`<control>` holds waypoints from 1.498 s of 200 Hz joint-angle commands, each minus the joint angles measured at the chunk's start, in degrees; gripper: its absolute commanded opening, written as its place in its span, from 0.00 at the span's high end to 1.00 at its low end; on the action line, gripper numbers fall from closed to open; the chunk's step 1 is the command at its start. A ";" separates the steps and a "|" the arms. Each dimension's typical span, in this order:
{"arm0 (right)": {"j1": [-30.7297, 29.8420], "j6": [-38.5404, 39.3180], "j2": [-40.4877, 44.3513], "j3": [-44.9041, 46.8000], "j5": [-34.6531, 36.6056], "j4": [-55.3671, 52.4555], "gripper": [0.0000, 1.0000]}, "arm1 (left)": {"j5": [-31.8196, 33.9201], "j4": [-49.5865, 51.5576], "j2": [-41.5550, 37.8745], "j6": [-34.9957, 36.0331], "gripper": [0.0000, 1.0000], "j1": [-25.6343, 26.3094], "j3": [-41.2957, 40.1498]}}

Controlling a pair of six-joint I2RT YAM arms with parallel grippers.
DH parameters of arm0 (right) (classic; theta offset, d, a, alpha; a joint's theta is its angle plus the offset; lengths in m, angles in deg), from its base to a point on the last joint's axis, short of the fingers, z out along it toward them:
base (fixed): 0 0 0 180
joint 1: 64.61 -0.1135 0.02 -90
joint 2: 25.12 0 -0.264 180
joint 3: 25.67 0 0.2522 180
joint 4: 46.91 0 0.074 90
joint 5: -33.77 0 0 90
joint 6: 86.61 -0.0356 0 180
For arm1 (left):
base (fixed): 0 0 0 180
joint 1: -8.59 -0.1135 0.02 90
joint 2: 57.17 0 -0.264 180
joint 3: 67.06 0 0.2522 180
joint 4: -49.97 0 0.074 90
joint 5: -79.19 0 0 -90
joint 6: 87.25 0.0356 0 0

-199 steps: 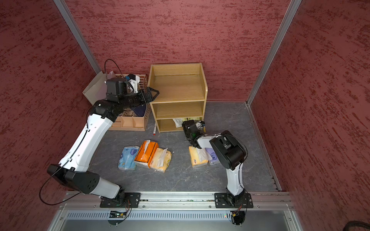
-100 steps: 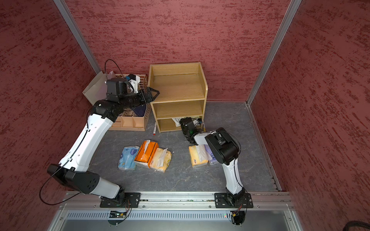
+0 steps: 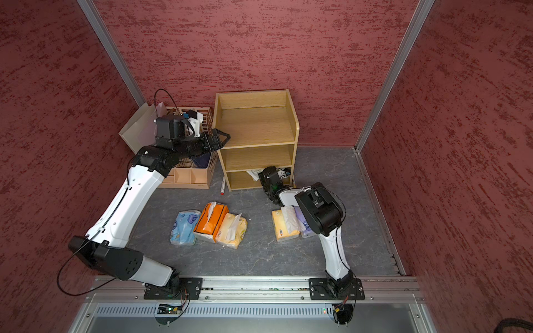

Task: Remove the tissue boxes from the shelf
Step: Pick up a box of tissues from the shelf, then place the box of tissues at the center of the board.

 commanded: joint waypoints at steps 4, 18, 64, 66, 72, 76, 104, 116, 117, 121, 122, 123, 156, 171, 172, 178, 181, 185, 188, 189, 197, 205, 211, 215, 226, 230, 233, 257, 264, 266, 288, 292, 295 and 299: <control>1.31 1.58 4.09 1.12 -0.42 -5.66 1.00 | 0.13 -1.10 -2.53 -0.35 0.00 -0.39 -1.10; 1.31 1.88 6.43 2.19 -1.00 -8.29 1.00 | 0.13 -1.20 -3.14 -0.67 0.00 -0.39 -1.49; 0.88 2.56 15.44 8.54 -2.99 -15.30 1.00 | -0.19 -1.23 -4.59 -1.01 0.00 -0.32 -2.36; 0.88 2.73 15.89 8.81 -3.04 -15.72 1.00 | -0.15 -1.18 -4.65 -1.04 0.00 -0.31 -2.39; 0.65 2.92 16.94 9.55 -3.05 -17.03 1.00 | -0.23 -1.20 -4.93 -1.14 0.00 -0.24 -2.52; 0.55 3.09 17.72 9.94 -3.14 -17.91 1.00 | -0.26 -1.22 -5.08 -1.18 0.00 -0.19 -2.68; -0.45 2.33 20.59 13.64 -4.35 -20.43 1.00 | -0.51 -1.85 -6.33 -1.67 0.00 -0.15 -4.06; -1.42 1.90 21.52 14.65 -4.40 -21.54 1.00 | -0.74 -1.78 -6.71 -1.76 0.00 -0.12 -4.22; -1.47 1.89 21.60 14.70 -4.36 -21.58 1.00 | -0.74 -1.77 -6.76 -1.76 0.00 -0.11 -4.21; -1.88 1.99 21.84 14.80 -4.32 -22.05 1.00 | -0.82 -1.75 -6.89 -1.82 0.00 -0.10 -4.28; -1.96 1.98 21.89 14.82 -4.32 -22.19 1.00 | -0.83 -1.71 -6.90 -1.83 0.00 -0.10 -4.33; -2.09 1.97 21.95 14.88 -4.32 -22.30 1.00 | -0.87 -1.69 -6.94 -1.79 0.00 -0.10 -4.32; -6.08 1.09 23.75 14.83 -3.48 -26.60 1.00 | -0.77 -1.44 -8.78 -1.84 0.00 -0.10 -5.38; -8.17 -0.25 25.22 15.50 -2.46 -28.69 1.00 | -0.57 -1.45 -9.68 -1.90 0.00 -0.10 -5.87; -8.32 -0.33 25.33 15.61 -2.34 -28.80 1.00 | -0.61 -1.43 -9.74 -1.92 0.00 -0.10 -5.87; -9.09 -0.76 26.14 16.00 -1.67 -29.69 1.00 | -0.53 -1.41 -10.08 -1.78 0.00 -0.11 -6.06; -9.53 -1.06 26.57 16.16 -1.33 -30.34 1.00 | -0.56 -1.31 -10.21 -1.76 0.00 -0.10 -6.18; -10.00 -1.46 27.14 16.33 -0.95 -31.28 1.00 | -0.52 -1.23 -10.34 -1.78 0.00 -0.10 -6.19; -10.44 -1.73 27.53 16.50 -0.62 -31.82 1.00 | -0.50 -1.23 -10.47 -1.72 0.00 -0.17 -6.29; -10.55 -1.81 27.68 16.60 -0.58 -31.99 1.00 | -0.49 -1.18 -10.49 -1.74 0.00 -0.14 -6.31; -11.48 -2.31 28.46 17.10 -0.19 -33.02 1.00 | -0.50 -1.18 -10.80 -1.75 0.00 -0.10 -6.49; -12.30 -2.64 29.16 17.46 -0.19 -34.02 1.00 | -0.62 -1.27 -11.06 -1.85 0.00 -0.10 -6.73; -13.17 -2.84 29.59 17.50 -0.16 -35.25 1.00 | -0.78 -1.37 -11.15 -1.99 0.00 -0.10 -6.84; -13.75 -2.94 29.92 17.55 -0.10 -35.95 1.00 | -0.91 -1.40 -11.24 -2.05 0.00 -0.10 -6.85; -15.21 -3.29 30.64 17.71 0.40 -37.40 1.00 | -1.31 -1.58 -11.37 -2.23 0.00 -0.10 -6.94; -15.80 -3.44 30.89 17.74 0.55 -37.86 1.00 | -1.43 -1.66 -11.38 -2.28 0.00 -0.10 -6.96; -16.37 -3.67 31.05 17.77 0.68 -38.10 1.00 | -1.52 -1.72 -11.46 -2.32 0.00 -0.10 -6.98; -19.82 -6.52 32.33 18.36 2.12 -41.50 1.00 | -2.14 -2.15 -11.68 -2.72 0.00 -0.12 -7.10; -20.77 -7.41 32.88 18.86 2.80 -42.13 1.00 | -2.23 -2.22 -11.82 -2.83 0.00 -0.08 -7.18; -20.99 -7.63 33.04 19.08 2.96 -42.31 1.00 | -2.24 -2.24 -11.86 -2.82 0.00 -0.05 -7.20; -23.18 -9.85 34.77 20.67 4.37 -44.27 1.00 | -2.63 -2.45 -12.16 -3.04 0.00 -0.01 -7.68; -23.54 -10.11 34.99 20.81 4.53 -44.68 1.00 | -2.72 -2.52 -12.25 -3.12 0.00 -0.02 -7.80; -23.83 -10.16 35.09 20.85 4.62 -45.07 1.00 | -2.85 -2.59 -12.30 -3.16 0.00 -0.02 -7.96; -24.13 -10.16 35.24 20.85 4.73 -45.51 1.00 | -2.94 -2.67 -12.34 -3.24 0.00 -0.02 -8.11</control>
